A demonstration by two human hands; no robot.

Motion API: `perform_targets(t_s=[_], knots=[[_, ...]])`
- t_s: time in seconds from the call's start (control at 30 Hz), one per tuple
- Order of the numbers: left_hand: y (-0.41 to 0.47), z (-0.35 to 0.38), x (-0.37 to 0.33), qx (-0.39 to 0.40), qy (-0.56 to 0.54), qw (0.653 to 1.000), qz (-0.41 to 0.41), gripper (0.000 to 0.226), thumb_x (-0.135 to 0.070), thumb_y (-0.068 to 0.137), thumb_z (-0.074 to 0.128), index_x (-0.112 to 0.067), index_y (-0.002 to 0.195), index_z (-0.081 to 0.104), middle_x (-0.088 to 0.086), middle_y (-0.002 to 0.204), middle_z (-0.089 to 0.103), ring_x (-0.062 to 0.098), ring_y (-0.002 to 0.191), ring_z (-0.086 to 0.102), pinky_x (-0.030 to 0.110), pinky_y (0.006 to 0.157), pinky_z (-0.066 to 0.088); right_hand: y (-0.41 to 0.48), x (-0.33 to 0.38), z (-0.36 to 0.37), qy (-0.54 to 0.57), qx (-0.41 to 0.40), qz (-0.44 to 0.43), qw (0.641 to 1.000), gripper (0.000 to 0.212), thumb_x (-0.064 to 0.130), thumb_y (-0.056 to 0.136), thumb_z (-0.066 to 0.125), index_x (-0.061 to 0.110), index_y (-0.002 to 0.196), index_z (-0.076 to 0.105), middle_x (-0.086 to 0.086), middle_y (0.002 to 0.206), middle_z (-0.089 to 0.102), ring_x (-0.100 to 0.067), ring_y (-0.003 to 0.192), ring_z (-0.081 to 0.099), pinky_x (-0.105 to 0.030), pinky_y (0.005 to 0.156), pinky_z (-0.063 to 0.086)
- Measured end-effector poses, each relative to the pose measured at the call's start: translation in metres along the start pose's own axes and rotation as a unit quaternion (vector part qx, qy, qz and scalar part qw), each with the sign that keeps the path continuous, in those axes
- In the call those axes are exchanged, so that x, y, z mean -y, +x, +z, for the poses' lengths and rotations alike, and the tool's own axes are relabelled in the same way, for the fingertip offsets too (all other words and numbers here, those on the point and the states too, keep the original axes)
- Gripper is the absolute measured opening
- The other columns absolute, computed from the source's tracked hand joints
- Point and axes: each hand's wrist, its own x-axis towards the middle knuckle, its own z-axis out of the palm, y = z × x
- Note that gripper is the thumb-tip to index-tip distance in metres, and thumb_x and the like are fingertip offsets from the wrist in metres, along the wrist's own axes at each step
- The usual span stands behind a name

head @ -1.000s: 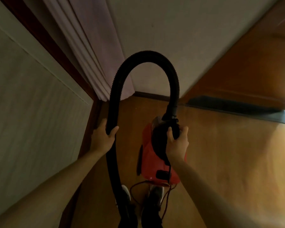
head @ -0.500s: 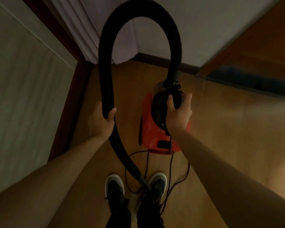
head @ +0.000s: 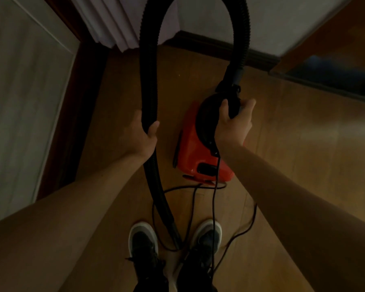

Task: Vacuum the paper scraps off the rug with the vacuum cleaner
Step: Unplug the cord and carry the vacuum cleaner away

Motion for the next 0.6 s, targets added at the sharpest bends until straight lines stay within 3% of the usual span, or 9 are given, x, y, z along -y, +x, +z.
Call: perform_targets(t_s=[0.13,0.27,0.43,0.5,0.6], knots=[[0.011,0.010,0.007,0.002,-0.004,1.000,0.004,0.026,-0.035,0.099,0.054,-0.014,0.114,0.052,-0.008,0.092,0.057,0.001,0.070,0.051,0.014,0.053,0.036,0.006,-0.011,0.009,0.002,-0.019,0.005,1.000,0.031,0.029,0.100,0.052,0.007,0.118,0.042,-0.004,0.098,0.060,-0.004,0.076,0.060,-0.009,0.046,0.045],[0.021,0.013,0.010,-0.004,-0.018,1.000,-0.016,0.029,-0.040,0.098,0.054,-0.020,0.118,0.051,-0.011,0.095,0.058,0.005,0.074,0.055,0.022,0.058,0.044,0.010,-0.016,0.016,0.005,-0.017,0.003,1.000,0.029,0.028,0.100,0.053,0.006,0.115,0.041,0.002,0.092,0.058,-0.002,0.073,0.059,-0.008,0.044,0.044],[0.026,0.018,0.006,-0.017,-0.050,0.997,-0.058,0.033,-0.038,0.097,0.056,-0.021,0.125,0.051,-0.009,0.107,0.058,0.008,0.090,0.055,0.014,0.057,0.037,0.014,-0.014,0.020,-0.013,-0.013,-0.002,1.000,0.033,0.030,0.100,0.052,0.006,0.119,0.040,-0.003,0.102,0.060,0.001,0.071,0.056,-0.006,0.043,0.042],[0.027,0.019,0.003,-0.019,-0.044,0.996,-0.078,0.034,-0.038,0.097,0.056,-0.020,0.126,0.051,-0.005,0.110,0.060,0.010,0.089,0.055,0.018,0.060,0.040,0.014,-0.012,0.020,-0.026,-0.011,0.000,1.000,0.034,0.030,0.100,0.052,0.006,0.120,0.039,-0.004,0.104,0.060,0.000,0.069,0.056,-0.008,0.043,0.042],[0.029,0.013,-0.003,-0.016,-0.028,0.992,-0.120,0.040,-0.033,0.098,0.055,-0.017,0.133,0.044,0.003,0.121,0.059,0.017,0.097,0.058,0.032,0.077,0.051,0.013,-0.003,0.019,-0.051,0.008,0.004,0.999,0.036,0.029,0.101,0.050,0.005,0.123,0.036,-0.002,0.100,0.053,-0.001,0.065,0.050,-0.015,0.046,0.046]])
